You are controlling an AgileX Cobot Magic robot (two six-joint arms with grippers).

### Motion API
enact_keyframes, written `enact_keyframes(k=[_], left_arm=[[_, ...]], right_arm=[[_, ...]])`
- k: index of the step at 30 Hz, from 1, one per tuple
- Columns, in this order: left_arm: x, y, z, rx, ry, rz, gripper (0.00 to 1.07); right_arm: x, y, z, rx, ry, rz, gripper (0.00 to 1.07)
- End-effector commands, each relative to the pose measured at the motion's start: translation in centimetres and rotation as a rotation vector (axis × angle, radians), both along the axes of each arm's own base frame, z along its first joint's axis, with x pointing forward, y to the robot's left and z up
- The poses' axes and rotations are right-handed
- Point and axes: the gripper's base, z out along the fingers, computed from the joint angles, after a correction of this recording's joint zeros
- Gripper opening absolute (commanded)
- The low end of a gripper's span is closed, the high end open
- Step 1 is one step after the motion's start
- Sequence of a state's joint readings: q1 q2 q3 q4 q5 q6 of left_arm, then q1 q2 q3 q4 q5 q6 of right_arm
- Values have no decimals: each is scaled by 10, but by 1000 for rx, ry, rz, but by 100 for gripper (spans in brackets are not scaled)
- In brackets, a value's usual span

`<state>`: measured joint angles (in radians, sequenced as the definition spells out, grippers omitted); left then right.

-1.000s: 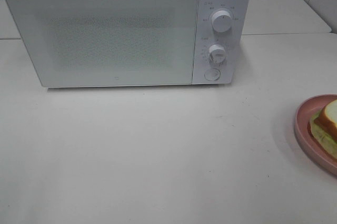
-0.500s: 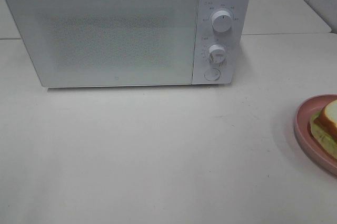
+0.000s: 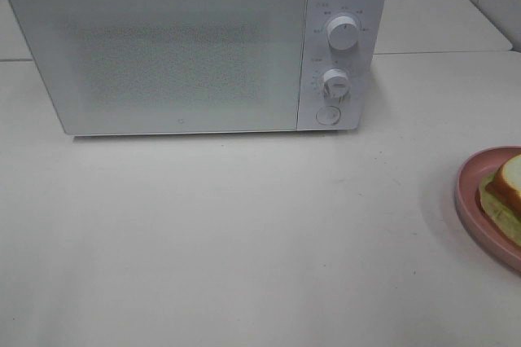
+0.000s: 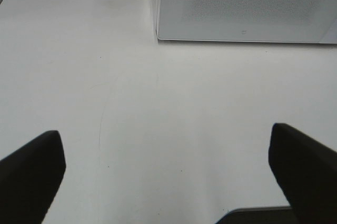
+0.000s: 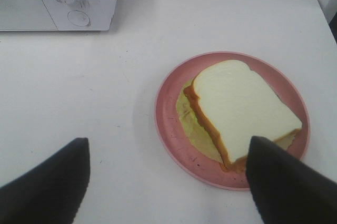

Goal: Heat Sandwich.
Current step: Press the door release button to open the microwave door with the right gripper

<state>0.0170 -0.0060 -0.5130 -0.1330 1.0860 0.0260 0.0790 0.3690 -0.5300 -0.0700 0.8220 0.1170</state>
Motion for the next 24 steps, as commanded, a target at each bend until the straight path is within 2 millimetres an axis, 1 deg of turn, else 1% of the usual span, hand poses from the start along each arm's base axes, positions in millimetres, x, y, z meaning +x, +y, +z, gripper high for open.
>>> enact_keyframes(k=[1, 2, 5, 7, 8, 11, 12, 15, 16, 17, 20, 21, 22, 24], left_arm=[[-3, 0, 1, -3, -37, 0, 98], [-3, 0, 1, -3, -37, 0, 98], [-3, 0, 1, -3, -37, 0, 98], [-3, 0, 1, -3, -37, 0, 98], [-3, 0, 1, -3, -37, 0, 98], [-3, 0, 1, -3, -37, 0, 98], [-3, 0, 1, -3, -37, 0, 98], [-3, 0, 1, -3, -37, 0, 98], [-3, 0, 1, -3, -37, 0, 98], [-3, 0, 1, -3, -37, 0, 98], [-3, 0, 1, -3, -37, 0, 98], [-3, 0, 1, -3, -37, 0, 98], [-3, 0, 1, -3, -37, 0, 98], [-3, 0, 1, -3, -37, 0, 98]], right_arm=[[13, 1, 3, 2, -14, -6, 76], [13, 1, 3, 2, -14, -6, 76], [27, 2, 1, 1, -5, -2, 76], [29, 2, 1, 0, -3, -1, 76], [36, 3, 0, 0, -1, 1, 76], [46, 4, -1, -2, -4, 6, 77], [46, 4, -1, -2, -4, 6, 77], [59, 5, -3, -10, -14, 19, 77], [59, 5, -3, -10, -14, 19, 77], [66, 6, -4, -10, -18, 21, 77], [76, 7, -6, -9, -27, 25, 77], [83, 8, -8, -9, -28, 28, 77], [83, 8, -8, -9, -28, 28, 77], [90, 8, -10, -7, -28, 30, 77]])
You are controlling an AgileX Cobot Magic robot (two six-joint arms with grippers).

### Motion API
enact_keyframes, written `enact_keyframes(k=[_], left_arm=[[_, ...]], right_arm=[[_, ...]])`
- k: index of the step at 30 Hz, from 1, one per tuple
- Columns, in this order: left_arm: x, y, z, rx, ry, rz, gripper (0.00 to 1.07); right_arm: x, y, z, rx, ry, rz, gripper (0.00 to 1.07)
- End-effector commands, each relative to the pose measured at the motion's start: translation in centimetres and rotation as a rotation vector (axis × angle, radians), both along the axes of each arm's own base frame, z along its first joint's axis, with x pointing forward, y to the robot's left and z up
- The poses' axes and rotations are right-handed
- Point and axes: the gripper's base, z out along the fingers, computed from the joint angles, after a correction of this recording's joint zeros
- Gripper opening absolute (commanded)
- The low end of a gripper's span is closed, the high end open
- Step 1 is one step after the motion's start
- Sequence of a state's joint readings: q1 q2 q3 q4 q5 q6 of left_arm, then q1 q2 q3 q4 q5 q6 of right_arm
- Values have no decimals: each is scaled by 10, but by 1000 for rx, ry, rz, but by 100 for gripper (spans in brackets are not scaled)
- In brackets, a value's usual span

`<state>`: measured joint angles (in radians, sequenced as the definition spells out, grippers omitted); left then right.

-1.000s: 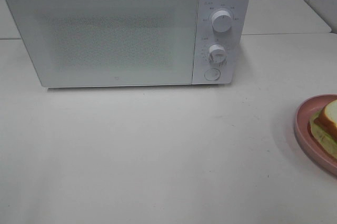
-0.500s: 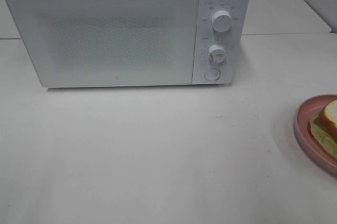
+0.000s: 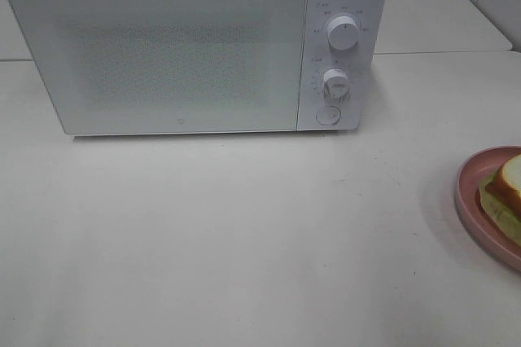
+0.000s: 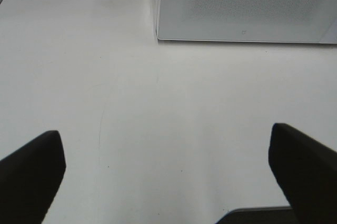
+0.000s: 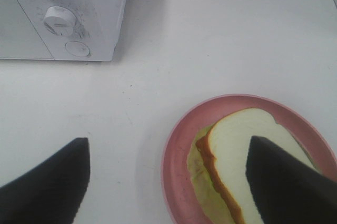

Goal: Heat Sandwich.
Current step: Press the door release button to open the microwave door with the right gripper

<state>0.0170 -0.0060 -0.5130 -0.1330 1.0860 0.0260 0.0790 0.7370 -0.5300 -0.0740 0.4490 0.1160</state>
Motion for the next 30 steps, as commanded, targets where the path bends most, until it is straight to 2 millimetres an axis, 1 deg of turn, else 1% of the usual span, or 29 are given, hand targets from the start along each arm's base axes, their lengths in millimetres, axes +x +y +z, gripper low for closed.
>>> enact_keyframes(k=[1, 2, 3, 6, 7, 8, 11, 12, 13, 17, 19, 21, 25, 30], left_arm=[[-3, 0, 1, -3, -37, 0, 98], [-3, 0, 1, -3, -37, 0, 98], [-3, 0, 1, -3, -37, 0, 98], [-3, 0, 1, -3, -37, 0, 98], [-3, 0, 1, -3, -37, 0, 98], [-3, 0, 1, -3, -37, 0, 98], [-3, 0, 1, -3, -37, 0, 98], [-3, 0, 1, -3, -37, 0, 98], [-3, 0, 1, -3, -37, 0, 98], [-3, 0, 1, -3, -37, 0, 98], [-3, 0, 1, -3, -37, 0, 98], [-3, 0, 1, -3, -37, 0, 98], [-3, 0, 1, -3, -37, 0, 98], [-3, 0, 1, -3, -37, 0, 98]], right_arm=[[13, 1, -1, 2, -26, 3, 77], [13, 1, -1, 2, -26, 3, 77], [20, 2, -3, 9, -38, 2, 76], [31, 3, -7, 12, -51, 6, 76], [37, 4, -12, 15, -76, 11, 76], [37, 4, -12, 15, -76, 11, 76], [45, 6, -24, 23, -136, 23, 76], [48, 7, -32, 36, -172, 25, 76], [48, 7, -32, 36, -172, 25, 76], [54, 7, -48, 87, -249, 5, 76], [55, 8, -49, 87, -275, 7, 76], [56, 7, -58, 90, -305, 0, 76], [59, 4, -65, 106, -314, -48, 76], [58, 4, -66, 131, -352, -85, 76]])
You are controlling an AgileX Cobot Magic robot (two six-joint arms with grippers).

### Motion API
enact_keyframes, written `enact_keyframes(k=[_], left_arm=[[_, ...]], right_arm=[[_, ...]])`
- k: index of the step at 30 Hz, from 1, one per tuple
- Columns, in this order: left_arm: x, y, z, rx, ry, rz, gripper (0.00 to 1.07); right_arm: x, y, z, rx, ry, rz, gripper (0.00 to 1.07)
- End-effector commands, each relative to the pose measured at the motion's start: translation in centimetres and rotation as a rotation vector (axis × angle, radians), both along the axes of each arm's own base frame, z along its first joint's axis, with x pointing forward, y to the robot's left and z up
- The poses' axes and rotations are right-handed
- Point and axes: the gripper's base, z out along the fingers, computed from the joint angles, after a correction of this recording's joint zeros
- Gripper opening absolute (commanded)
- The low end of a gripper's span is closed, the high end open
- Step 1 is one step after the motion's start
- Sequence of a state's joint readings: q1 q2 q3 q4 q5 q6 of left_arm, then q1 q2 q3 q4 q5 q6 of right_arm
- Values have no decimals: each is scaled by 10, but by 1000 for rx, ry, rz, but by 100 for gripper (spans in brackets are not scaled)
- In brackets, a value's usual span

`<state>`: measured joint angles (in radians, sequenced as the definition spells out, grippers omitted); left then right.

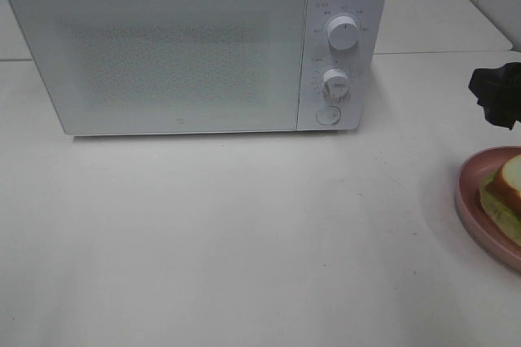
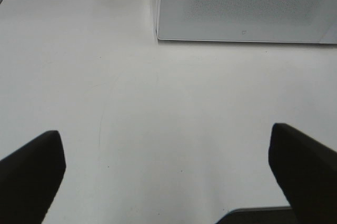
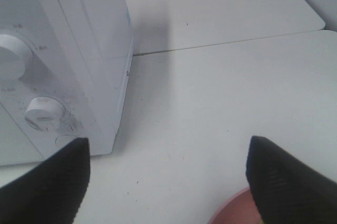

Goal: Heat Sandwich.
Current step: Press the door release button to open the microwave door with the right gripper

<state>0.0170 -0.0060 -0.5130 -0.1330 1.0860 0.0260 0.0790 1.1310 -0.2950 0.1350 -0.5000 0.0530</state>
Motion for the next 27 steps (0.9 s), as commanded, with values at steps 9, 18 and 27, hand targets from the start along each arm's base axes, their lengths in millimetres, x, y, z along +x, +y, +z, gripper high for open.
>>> enact_keyframes(k=[9, 18, 27], left_arm=[[-3, 0, 1, -3, -37, 0, 98], [-3, 0, 1, -4, -37, 0, 98], [-3, 0, 1, -4, -37, 0, 98]], right_arm=[[-5, 23, -4, -60, -84, 64, 76], [-2, 51, -19, -146, -93, 84, 76], [1, 84, -37, -163, -83, 72, 76]])
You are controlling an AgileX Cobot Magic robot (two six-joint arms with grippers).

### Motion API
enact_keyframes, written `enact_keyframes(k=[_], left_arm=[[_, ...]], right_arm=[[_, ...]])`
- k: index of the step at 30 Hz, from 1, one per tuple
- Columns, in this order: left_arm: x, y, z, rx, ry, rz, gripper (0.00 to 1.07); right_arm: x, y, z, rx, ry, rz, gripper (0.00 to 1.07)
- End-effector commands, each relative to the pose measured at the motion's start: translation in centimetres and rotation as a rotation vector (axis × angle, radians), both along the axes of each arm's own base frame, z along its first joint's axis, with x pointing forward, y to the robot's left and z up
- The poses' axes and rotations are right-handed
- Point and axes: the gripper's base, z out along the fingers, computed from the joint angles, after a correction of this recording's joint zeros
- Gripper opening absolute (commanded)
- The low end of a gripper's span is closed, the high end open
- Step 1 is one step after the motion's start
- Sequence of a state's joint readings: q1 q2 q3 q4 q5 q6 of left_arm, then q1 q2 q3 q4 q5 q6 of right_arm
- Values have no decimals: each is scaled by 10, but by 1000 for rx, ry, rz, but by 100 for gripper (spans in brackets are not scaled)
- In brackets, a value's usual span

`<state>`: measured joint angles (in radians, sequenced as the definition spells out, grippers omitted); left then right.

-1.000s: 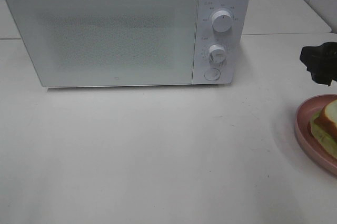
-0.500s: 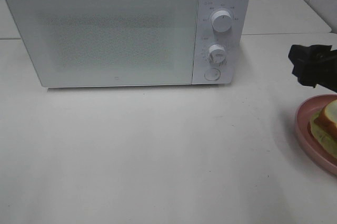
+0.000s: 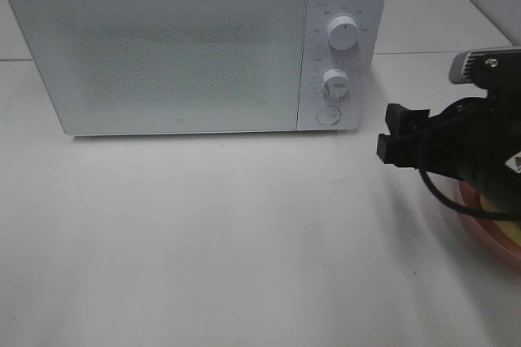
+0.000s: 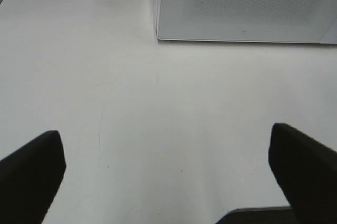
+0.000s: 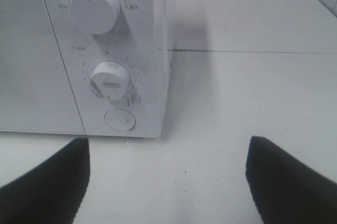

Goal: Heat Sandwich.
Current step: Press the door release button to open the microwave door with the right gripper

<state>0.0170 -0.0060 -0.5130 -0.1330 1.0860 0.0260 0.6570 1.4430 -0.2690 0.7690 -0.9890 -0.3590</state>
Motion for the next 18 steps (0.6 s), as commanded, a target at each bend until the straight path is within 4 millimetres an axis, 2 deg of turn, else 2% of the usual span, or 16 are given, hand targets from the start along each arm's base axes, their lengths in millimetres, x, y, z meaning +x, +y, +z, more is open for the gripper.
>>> enact_keyframes(k=[1, 10, 18], left_arm=[[-3, 0, 1, -4, -37, 0, 98], [-3, 0, 1, -4, -37, 0, 98], [-3, 0, 1, -4, -37, 0, 98]], right_arm=[[7, 15, 1, 5, -20, -21, 76], [17, 51, -12, -47, 23, 29, 76], [14, 65, -22, -64, 43, 40, 76]])
